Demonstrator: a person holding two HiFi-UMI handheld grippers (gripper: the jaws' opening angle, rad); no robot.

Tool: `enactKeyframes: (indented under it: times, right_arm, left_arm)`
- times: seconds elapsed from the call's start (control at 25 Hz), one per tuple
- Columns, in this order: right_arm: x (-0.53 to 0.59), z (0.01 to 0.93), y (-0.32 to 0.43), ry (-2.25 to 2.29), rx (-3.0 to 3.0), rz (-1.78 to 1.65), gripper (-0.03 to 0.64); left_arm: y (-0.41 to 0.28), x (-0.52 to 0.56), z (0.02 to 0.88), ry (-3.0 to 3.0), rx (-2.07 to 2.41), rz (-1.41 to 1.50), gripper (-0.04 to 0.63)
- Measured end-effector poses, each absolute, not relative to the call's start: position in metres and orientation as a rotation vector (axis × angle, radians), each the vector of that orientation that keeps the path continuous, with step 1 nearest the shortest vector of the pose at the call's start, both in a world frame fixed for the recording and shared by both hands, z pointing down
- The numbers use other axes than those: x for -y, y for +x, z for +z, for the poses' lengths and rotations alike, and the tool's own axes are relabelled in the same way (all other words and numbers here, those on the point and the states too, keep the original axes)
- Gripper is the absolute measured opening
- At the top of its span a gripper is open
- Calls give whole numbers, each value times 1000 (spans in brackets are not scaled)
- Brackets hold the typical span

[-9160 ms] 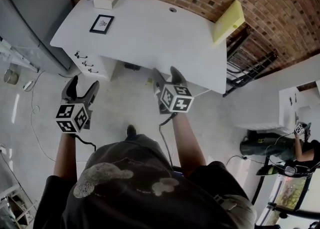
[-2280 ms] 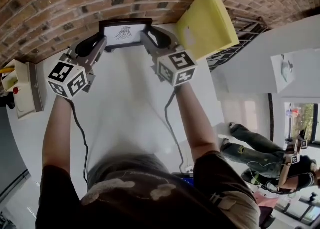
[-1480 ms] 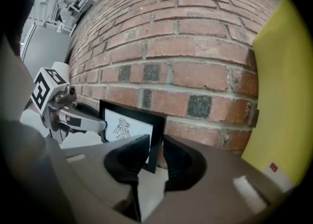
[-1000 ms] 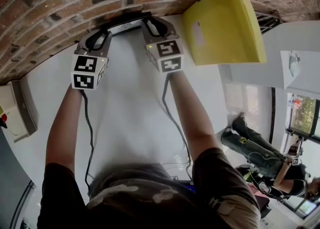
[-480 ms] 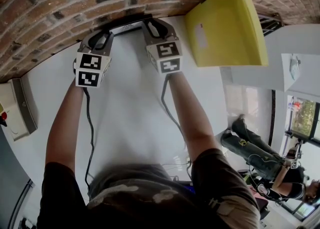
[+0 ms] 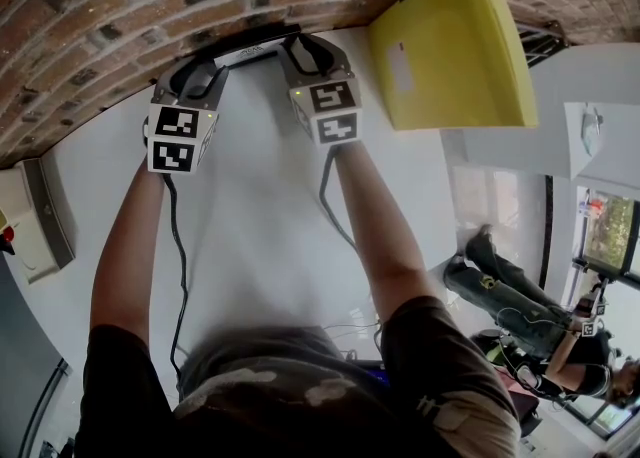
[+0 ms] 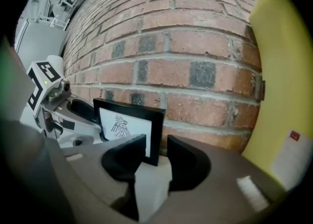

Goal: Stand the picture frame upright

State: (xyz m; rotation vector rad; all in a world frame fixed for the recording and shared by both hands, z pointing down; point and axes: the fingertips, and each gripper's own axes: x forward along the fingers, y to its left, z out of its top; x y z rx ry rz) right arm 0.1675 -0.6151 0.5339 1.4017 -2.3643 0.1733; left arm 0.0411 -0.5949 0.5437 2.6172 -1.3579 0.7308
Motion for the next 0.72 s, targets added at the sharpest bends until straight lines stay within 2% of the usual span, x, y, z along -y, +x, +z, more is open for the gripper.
enactKeyframes:
  times: [0.28,0.52,0.72]
  right_arm:
    - [611,530,167,1405,2361,156,161]
    - [594,523,170,1388,2355,163,201]
    - [571,498,171,1420,2385,172,202]
  left_arm:
    - [37,592,546,2586,1362,742,276]
    - [35,575,532,2569,1378,709,311]
    - [26,548,507,2552,1415,611,325]
